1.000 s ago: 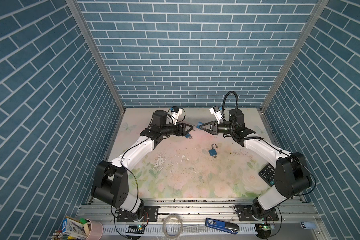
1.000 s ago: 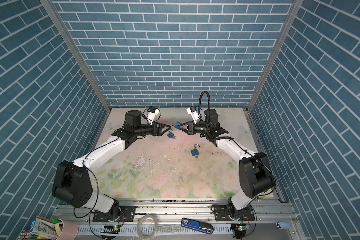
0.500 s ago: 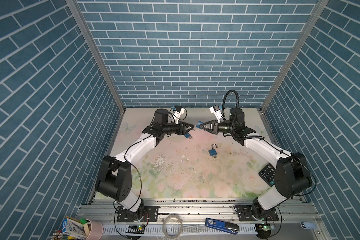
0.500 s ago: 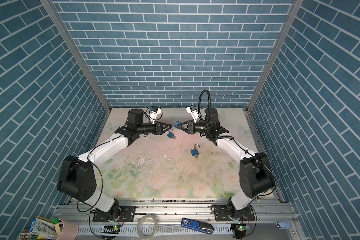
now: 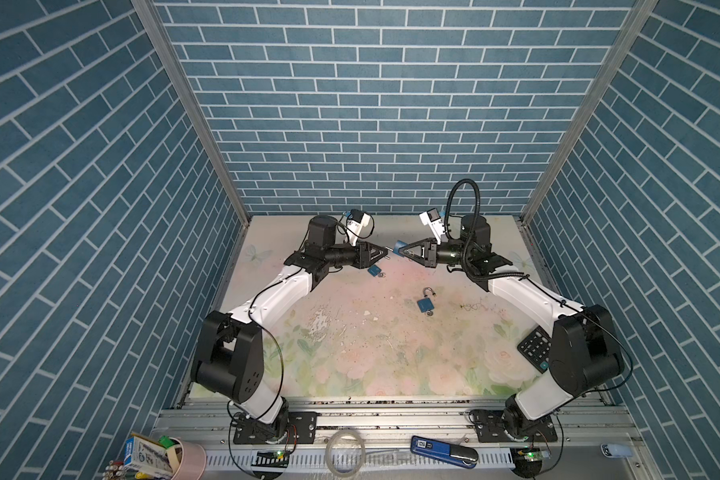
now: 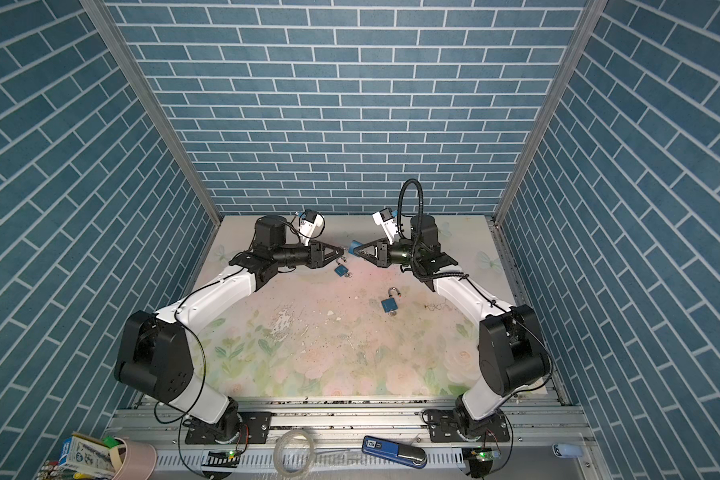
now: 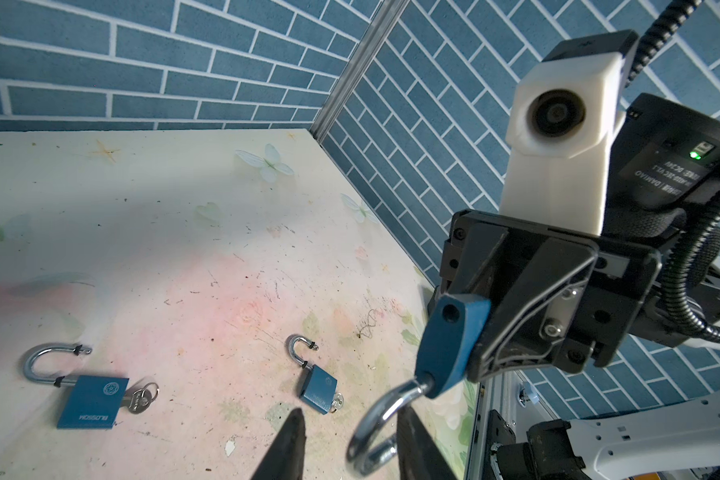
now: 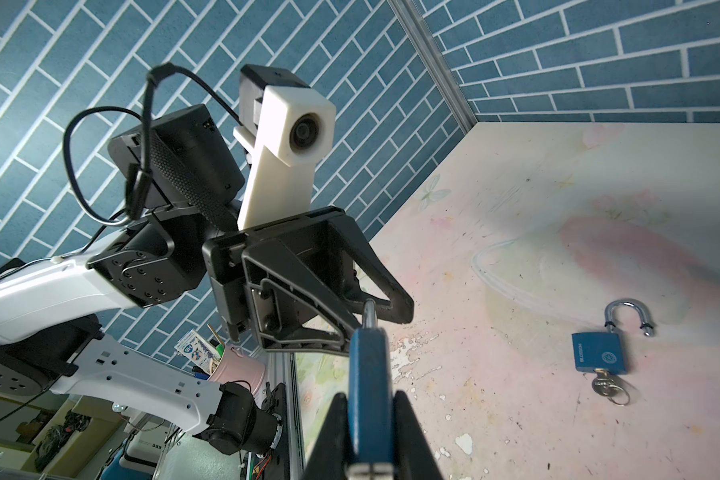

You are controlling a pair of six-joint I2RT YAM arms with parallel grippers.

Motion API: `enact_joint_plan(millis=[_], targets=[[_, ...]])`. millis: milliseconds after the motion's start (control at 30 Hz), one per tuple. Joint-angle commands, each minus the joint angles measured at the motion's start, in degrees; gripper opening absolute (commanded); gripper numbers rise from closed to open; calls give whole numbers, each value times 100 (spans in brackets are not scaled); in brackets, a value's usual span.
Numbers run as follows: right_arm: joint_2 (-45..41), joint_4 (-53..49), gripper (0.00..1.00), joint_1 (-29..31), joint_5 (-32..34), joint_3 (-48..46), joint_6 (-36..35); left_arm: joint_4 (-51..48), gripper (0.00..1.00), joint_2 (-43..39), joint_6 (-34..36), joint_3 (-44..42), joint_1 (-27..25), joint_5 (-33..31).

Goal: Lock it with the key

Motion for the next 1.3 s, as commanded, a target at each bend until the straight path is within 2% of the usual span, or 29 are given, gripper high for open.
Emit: enact_joint_plan(millis=[0, 267, 633, 1100, 1267], targets=[[-16, 330, 0, -29, -218, 158, 62, 113, 36, 61, -1, 146, 45, 160], [32, 343, 0, -39, -253, 166, 92, 428, 30, 58, -309, 96, 47, 298], [151, 481, 0, -54, -310, 276, 203, 358, 21, 112, -346, 197, 55, 484], [223, 552, 0, -69, -398, 291, 247, 257, 19, 188, -303, 236, 111, 447], [212, 548, 0, -100, -446, 281, 204, 147, 22, 218, -257, 294, 167, 485]])
